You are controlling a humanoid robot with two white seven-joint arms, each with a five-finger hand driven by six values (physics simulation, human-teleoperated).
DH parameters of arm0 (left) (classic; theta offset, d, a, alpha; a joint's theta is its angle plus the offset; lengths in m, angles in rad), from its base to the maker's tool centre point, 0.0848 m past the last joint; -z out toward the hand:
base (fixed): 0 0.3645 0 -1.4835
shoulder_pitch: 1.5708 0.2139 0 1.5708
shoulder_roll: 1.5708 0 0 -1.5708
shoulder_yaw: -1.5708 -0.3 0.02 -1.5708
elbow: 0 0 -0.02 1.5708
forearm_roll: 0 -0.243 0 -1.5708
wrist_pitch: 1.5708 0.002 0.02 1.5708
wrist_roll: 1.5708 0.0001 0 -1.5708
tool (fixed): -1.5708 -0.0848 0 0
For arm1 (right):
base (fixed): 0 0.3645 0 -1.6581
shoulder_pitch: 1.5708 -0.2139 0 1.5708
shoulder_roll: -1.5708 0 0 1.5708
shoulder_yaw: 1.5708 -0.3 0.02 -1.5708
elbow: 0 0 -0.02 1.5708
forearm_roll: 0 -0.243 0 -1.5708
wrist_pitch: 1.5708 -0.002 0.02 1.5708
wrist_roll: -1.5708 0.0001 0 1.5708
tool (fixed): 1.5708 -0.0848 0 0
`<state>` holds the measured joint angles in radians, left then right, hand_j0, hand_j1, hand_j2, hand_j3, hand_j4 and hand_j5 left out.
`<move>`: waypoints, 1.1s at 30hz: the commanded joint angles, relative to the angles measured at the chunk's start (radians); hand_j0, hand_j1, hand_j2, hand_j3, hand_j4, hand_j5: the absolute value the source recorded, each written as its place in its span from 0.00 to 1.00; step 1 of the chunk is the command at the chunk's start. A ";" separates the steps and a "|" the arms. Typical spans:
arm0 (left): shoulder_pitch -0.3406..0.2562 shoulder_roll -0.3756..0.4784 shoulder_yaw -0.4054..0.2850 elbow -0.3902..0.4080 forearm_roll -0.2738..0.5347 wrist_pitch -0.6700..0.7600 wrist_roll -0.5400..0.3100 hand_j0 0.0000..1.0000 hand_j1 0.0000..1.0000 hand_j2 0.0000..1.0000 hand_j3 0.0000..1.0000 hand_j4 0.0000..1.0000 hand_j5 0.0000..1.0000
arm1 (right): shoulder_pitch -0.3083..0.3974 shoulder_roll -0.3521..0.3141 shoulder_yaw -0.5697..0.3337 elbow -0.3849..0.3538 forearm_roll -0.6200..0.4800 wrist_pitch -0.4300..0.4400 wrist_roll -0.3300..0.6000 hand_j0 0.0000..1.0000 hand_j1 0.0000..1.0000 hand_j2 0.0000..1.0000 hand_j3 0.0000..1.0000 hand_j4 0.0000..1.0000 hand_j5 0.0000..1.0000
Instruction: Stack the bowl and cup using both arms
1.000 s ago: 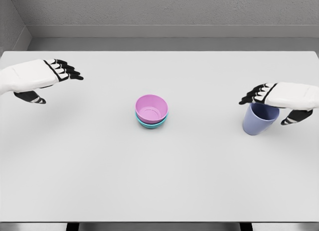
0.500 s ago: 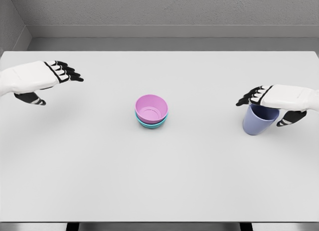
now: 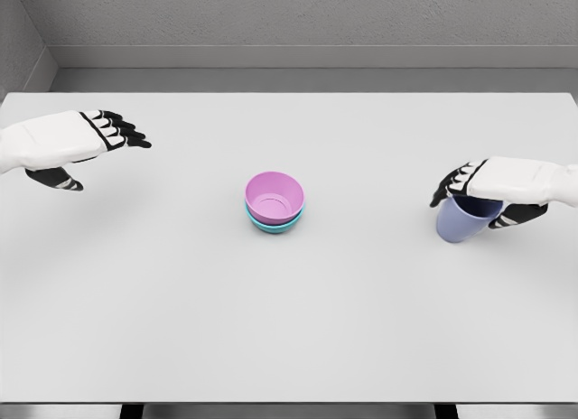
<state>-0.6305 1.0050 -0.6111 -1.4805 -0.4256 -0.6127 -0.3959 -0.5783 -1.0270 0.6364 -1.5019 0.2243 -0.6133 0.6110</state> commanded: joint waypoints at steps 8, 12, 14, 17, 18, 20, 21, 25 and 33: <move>0.000 0.001 0.001 -0.001 0.005 0.002 0.000 1.00 1.00 1.00 1.00 1.00 1.00 | -0.028 -0.007 -0.007 -0.001 -0.006 0.002 0.000 0.69 0.69 0.69 0.69 0.69 0.69; 0.000 0.001 0.001 -0.001 0.005 0.002 0.002 1.00 1.00 1.00 1.00 1.00 1.00 | -0.038 -0.007 -0.012 -0.001 -0.006 0.002 0.000 0.69 0.69 0.69 0.69 0.69 0.69; 0.000 0.001 0.001 -0.001 0.005 0.002 0.000 1.00 1.00 1.00 1.00 1.00 1.00 | -0.049 -0.005 -0.012 0.000 -0.006 0.002 0.000 0.69 0.69 0.69 0.69 0.69 0.69; 0.000 0.001 0.001 -0.001 0.005 0.002 0.000 1.00 1.00 1.00 1.00 1.00 1.00 | -0.066 -0.007 -0.018 -0.001 -0.006 0.002 0.000 0.69 0.69 0.69 0.69 0.69 0.69; 0.000 0.001 0.001 -0.003 0.005 0.002 0.000 1.00 1.00 1.00 1.00 1.00 1.00 | -0.071 -0.008 -0.024 -0.003 -0.008 0.002 0.000 0.69 0.69 0.69 0.69 0.69 0.69; 0.000 0.001 0.001 -0.001 0.005 0.002 0.002 1.00 1.00 1.00 1.00 1.00 1.00 | -0.071 -0.011 -0.046 -0.003 -0.008 0.002 0.000 0.69 0.69 0.69 0.69 0.69 0.69; 0.000 0.001 0.001 -0.001 0.005 0.002 0.000 1.00 1.00 1.00 1.00 1.00 1.00 | -0.071 -0.011 -0.053 -0.003 -0.008 0.002 0.000 0.69 0.69 0.69 0.69 0.69 0.69; 0.000 0.001 0.001 -0.003 0.005 0.002 0.000 1.00 1.00 1.00 1.00 1.00 1.00 | -0.080 -0.008 -0.053 -0.003 -0.008 0.002 0.000 0.68 0.68 0.68 0.68 0.68 0.68; 0.000 0.001 0.001 -0.003 0.005 0.002 0.000 1.00 1.00 1.00 1.00 1.00 1.00 | -0.107 -0.001 -0.052 -0.060 -0.010 0.002 0.000 0.68 0.68 0.68 0.68 0.68 0.68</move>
<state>-0.6305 1.0051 -0.6112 -1.4833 -0.4256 -0.6127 -0.3961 -0.6857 -1.0282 0.5848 -1.5427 0.2217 -0.6139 0.6113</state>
